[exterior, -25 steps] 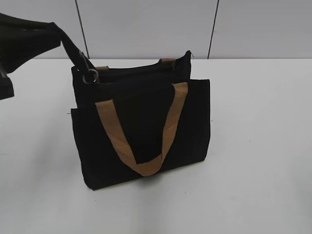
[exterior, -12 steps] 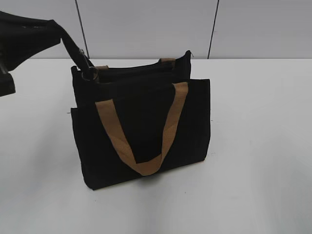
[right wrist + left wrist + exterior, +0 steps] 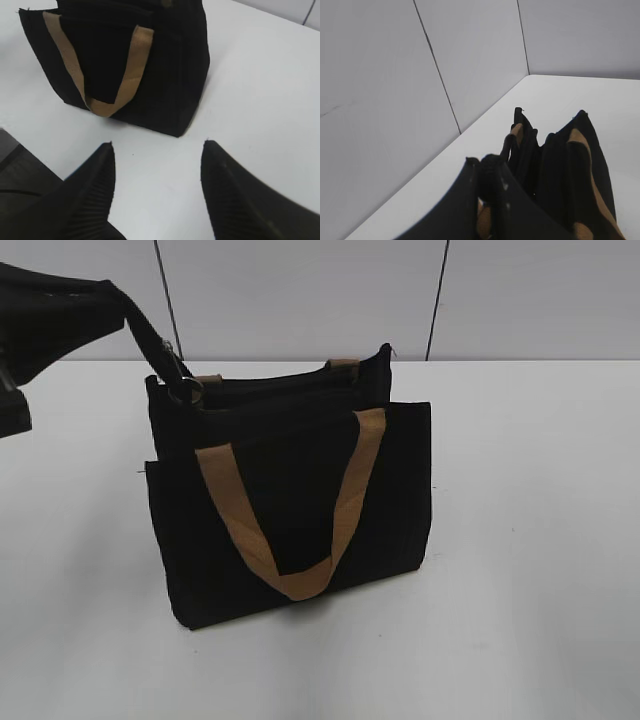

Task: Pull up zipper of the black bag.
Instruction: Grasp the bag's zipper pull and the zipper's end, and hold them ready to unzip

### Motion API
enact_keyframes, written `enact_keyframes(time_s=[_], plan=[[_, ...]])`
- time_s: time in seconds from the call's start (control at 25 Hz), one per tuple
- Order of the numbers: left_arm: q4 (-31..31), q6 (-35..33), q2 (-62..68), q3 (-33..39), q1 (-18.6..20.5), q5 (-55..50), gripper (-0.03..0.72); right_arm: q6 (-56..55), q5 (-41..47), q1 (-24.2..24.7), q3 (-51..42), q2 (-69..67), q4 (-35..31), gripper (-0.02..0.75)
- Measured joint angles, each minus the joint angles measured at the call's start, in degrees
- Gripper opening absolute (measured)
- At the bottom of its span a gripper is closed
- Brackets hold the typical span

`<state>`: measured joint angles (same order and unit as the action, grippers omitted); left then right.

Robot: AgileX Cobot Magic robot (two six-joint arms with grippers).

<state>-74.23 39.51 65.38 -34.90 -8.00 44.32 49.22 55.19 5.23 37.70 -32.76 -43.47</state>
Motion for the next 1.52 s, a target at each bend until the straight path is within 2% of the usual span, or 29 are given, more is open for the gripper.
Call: enact_keyframes(time_s=[0.32, 0.44, 0.72, 0.84, 1.24, 1.52], plan=[[0.04, 0.0, 0.0, 0.0, 0.0, 0.0, 0.033, 19.9, -0.5, -0.08, 6.03, -19.95, -15.73, 0.428], [0.04, 0.0, 0.0, 0.0, 0.0, 0.0, 0.033, 24.77, -1.59, -2.99, 7.68, -25.1, -18.33, 0.428], [0.11, 0.0, 0.0, 0.0, 0.0, 0.0, 0.033, 26.96, -12.1, -21.0, 15.2, -39.16, -18.66, 0.428], [0.11, 0.0, 0.0, 0.0, 0.0, 0.0, 0.033, 27.66, -13.67, -25.83, 21.11, -46.34, -18.66, 0.428], [0.11, 0.0, 0.0, 0.0, 0.0, 0.0, 0.032, 32.59, -14.32, -32.45, 36.37, -64.77, -18.66, 0.389], [0.13, 0.0, 0.0, 0.0, 0.0, 0.0, 0.032, 34.47, -15.48, -36.3, 38.25, -69.64, -18.6, 0.389]])
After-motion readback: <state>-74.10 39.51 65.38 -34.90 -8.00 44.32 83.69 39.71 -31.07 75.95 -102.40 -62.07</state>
